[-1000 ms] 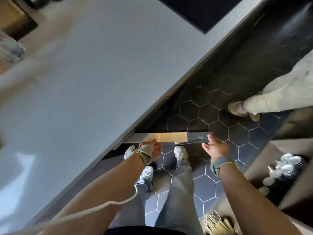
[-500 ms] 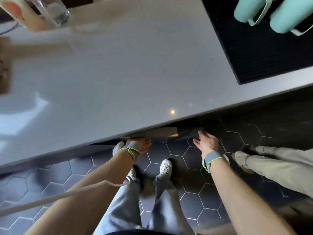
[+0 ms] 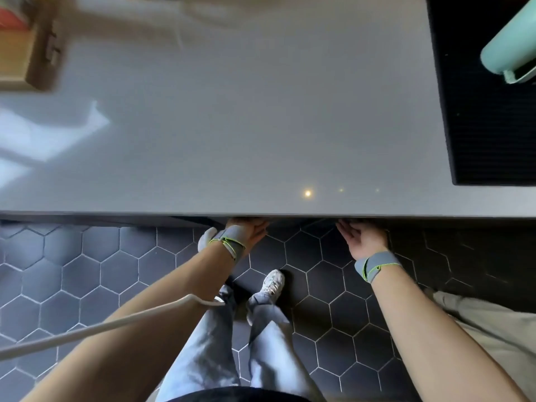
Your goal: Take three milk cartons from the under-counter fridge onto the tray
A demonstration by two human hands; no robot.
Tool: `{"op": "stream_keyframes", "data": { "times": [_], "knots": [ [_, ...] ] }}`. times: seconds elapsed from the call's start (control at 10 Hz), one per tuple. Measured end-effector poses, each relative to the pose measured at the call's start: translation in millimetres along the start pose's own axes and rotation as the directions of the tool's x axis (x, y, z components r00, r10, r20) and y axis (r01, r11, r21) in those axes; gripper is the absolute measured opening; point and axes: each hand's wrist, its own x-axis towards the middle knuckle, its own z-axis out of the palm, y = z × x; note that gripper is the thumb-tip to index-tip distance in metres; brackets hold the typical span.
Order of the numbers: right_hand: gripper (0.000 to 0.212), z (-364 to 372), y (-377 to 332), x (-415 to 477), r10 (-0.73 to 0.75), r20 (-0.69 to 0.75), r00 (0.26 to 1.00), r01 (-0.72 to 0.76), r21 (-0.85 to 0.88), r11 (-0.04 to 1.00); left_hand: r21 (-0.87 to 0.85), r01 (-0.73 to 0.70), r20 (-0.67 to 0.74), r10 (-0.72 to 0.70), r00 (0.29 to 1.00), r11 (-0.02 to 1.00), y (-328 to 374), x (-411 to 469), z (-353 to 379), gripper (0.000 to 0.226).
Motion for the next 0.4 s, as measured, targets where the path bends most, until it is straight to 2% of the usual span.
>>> {"op": "stream_keyframes", "data": {
  "times": [0.1,0.2,0.3,0.4],
  "knots": [
    [0.032,1.5,-0.7,-4.2,0.005,0.047,0.999,-0.006,0.028,1.000,-0.065,0.024,0.004,-0.024,1.000,0.998,0.4,-3.6,-2.0,0.040],
    [0.033,-1.8,-0.5,-9.4,-0.008,0.069,0.998,0.009,-0.007,1.000,-0.016,0.015,-0.001,-0.015,1.000,1.000,0.4,-9.3,-2.6,0.029],
    [0.027,1.1,2.7,-23.7,-0.038,0.114,0.993,0.053,-0.126,0.991,0.114,-0.004,0.007,0.003,1.000,0.994,2.4,-21.8,-1.7,0.023],
    [0.031,3.3,9.6,-50.0,-0.071,0.201,0.977,0.128,-0.289,0.949,0.355,-0.078,0.021,0.075,0.997,0.932,4.6,-44.4,-6.5,0.011]
  ]
}}
